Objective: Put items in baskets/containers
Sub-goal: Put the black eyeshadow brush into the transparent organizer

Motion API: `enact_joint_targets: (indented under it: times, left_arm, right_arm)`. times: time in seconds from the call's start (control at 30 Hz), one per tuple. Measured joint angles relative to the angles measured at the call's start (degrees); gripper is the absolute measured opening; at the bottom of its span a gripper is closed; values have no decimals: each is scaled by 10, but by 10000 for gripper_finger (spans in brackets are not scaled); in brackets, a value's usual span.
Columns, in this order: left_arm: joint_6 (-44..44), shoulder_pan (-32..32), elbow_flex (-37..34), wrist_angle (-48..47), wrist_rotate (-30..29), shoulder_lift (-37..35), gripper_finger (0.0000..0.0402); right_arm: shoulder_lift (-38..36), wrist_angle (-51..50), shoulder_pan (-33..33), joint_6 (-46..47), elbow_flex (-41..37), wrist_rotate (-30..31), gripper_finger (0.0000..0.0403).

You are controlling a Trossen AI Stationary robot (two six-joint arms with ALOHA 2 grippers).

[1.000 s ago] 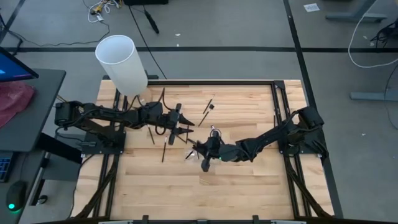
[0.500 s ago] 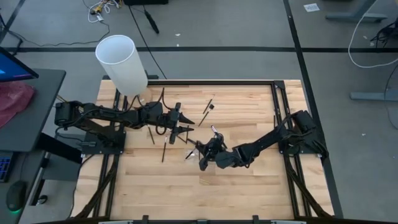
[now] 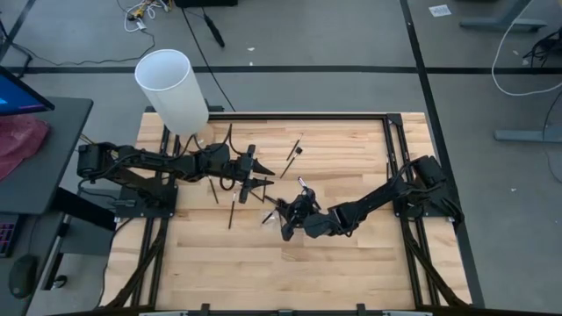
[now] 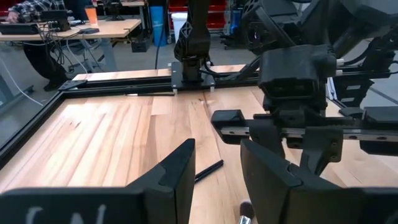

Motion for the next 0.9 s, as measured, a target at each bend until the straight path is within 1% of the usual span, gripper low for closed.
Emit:
enact_joint_targets:
  times: [0.13,0.37,0.5,0.63,0.7,0.77,0.9]
  left_arm:
    - [0,0,0,0,0,0,131]
    - [-1,0,0,0,0,0,131]
    - [-1,0,0,0,0,0,131]
    - [-2,0,0,0,0,0,131]
    - [-3,0,0,-1,0,0,131]
    - [-4,0,0,-1,0,0,131]
    - [-4,0,0,-1,0,1,131]
  right_arm:
    - [-15,-33,0,0,0,-1,95]
    - [-84,-133,0,-4,0,0,137]
    - [-127,-162,0,-29,0,-1,150]
    - [-170,-189,0,-62,0,-31,152]
    - [-192,-234,-1,-56,0,-59,153]
    - [-218,-305,-3,-33,0,-81,153]
    - [-278,-479,-22,61,0,-91,153]
